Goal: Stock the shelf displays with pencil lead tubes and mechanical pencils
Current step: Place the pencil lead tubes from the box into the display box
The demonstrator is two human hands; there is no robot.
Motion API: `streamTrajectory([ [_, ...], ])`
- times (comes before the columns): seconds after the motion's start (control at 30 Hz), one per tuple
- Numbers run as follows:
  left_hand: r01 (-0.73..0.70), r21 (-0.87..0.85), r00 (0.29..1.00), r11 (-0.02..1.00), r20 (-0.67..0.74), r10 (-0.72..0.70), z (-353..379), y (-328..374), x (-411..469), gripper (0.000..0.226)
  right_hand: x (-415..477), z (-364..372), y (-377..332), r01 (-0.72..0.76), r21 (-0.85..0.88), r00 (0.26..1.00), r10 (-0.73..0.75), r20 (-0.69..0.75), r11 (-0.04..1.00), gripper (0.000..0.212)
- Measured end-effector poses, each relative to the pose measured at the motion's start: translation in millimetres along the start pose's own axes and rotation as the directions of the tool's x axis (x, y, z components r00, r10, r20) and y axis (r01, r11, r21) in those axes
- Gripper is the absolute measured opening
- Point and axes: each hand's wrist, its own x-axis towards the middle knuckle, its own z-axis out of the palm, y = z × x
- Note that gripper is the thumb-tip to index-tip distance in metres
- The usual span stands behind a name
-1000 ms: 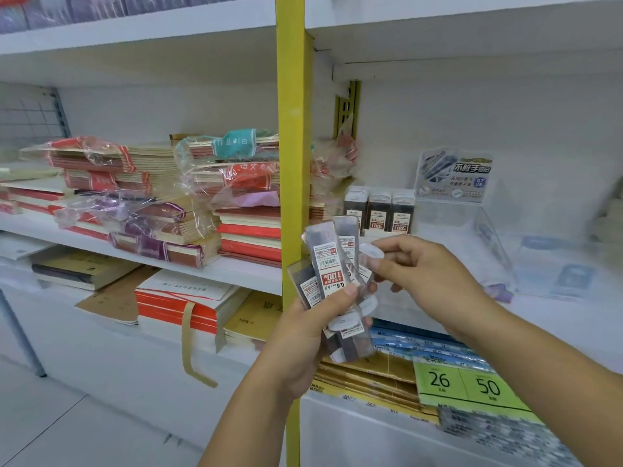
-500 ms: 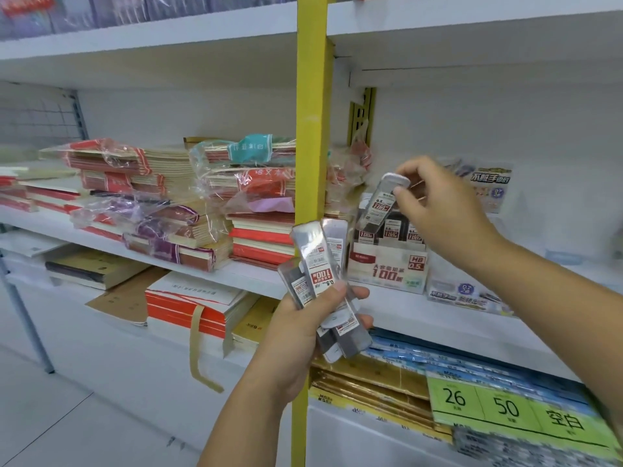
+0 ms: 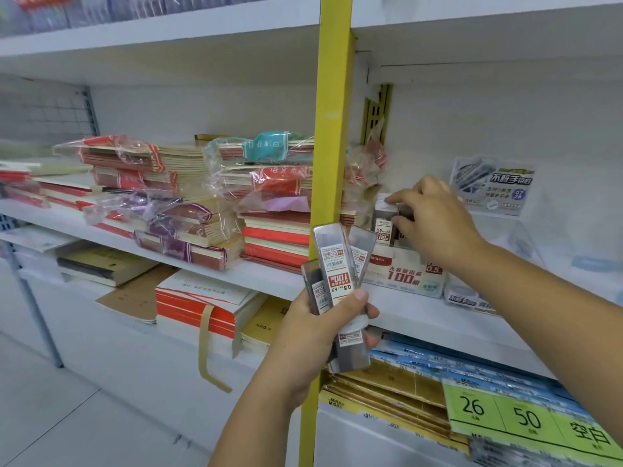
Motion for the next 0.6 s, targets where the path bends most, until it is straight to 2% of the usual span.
streamTrajectory([
  [0.1,0.011,0.019,1.000,1.000,-0.022,-0.011,1,0,0,0.059,-11,-5,1,0.004,0.033,1.000,-0.004,-0.005,0.999,0.039],
  [0.2,0.029,0.028,0.999,0.999,-0.040,-0.028,3,-1,-1,0.056,-33,-16,-7,0.004,0.270,0.999,0.010,-0.051,0.963,0.030],
  [0.27,0.051,0.036,0.998,0.998,-0.041,-0.050,4,-1,-1,0.056,-50,-25,-14,0.004,0.465,1.000,0.008,-0.024,0.885,0.023],
  [0.37,0.082,0.064,0.997,0.995,-0.014,-0.081,9,-1,-1,0.062,-71,-35,-24,-0.079,0.680,0.991,-0.015,0.131,0.729,0.023],
  [0.47,0.103,0.085,0.994,0.991,0.025,-0.105,19,-2,-3,0.060,-85,-34,-28,-0.161,0.777,0.975,-0.022,0.220,0.609,0.040],
  [0.6,0.104,0.095,0.992,0.990,0.059,-0.110,32,-5,-5,0.057,-98,-27,-23,-0.192,0.854,0.981,0.063,0.185,0.483,0.036],
])
